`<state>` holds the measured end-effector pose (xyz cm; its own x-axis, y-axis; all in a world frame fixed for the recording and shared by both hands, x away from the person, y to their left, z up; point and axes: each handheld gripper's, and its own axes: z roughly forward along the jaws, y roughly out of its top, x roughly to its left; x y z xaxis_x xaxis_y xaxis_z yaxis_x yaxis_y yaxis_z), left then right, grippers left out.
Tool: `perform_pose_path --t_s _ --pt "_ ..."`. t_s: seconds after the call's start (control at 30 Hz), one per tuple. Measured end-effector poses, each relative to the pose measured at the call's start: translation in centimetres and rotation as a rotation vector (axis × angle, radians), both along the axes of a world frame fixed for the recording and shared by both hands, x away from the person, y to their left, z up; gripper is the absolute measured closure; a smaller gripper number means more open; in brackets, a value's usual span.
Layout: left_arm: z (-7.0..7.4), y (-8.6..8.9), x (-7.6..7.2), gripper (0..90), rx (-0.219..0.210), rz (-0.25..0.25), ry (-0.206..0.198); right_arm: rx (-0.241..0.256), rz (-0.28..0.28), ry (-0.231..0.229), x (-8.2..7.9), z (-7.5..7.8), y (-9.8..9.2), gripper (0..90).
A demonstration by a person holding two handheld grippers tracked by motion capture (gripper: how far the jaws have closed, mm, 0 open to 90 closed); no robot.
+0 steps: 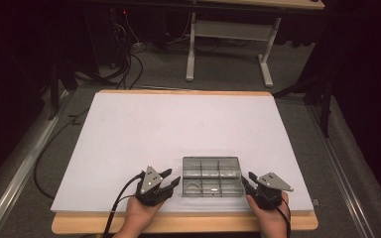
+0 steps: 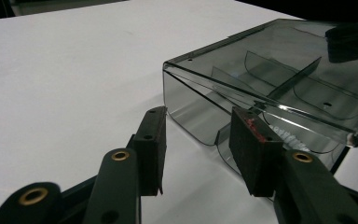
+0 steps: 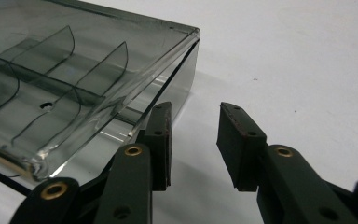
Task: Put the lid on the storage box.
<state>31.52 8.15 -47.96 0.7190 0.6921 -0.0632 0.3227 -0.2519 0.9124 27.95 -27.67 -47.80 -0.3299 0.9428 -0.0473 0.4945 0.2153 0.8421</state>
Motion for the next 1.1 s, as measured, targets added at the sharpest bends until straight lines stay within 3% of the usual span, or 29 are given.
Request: perform_pose_path --t_s 0.4,0.67,0.9,1.1 --pt "0.4 2.1 0.8 56.9 0.010 0.049 0.001 -0.009 0.000 0.024 0.0 -0.9 0.0 64.7" --pt "0.7 4.5 1.8 56.2 0.019 0.109 -0.002 -0.006 -0.009 0.036 0.2 -0.9 -0.4 64.3" --pt "0.7 8.3 3.5 53.6 0.068 0.211 0.009 0.000 -0.049 0.020 0.8 0.0 -1.7 59.8" --pt "0.6 11.9 5.2 49.1 0.173 0.313 0.019 0.004 -0.110 0.008 2.1 0.5 -3.6 56.4"
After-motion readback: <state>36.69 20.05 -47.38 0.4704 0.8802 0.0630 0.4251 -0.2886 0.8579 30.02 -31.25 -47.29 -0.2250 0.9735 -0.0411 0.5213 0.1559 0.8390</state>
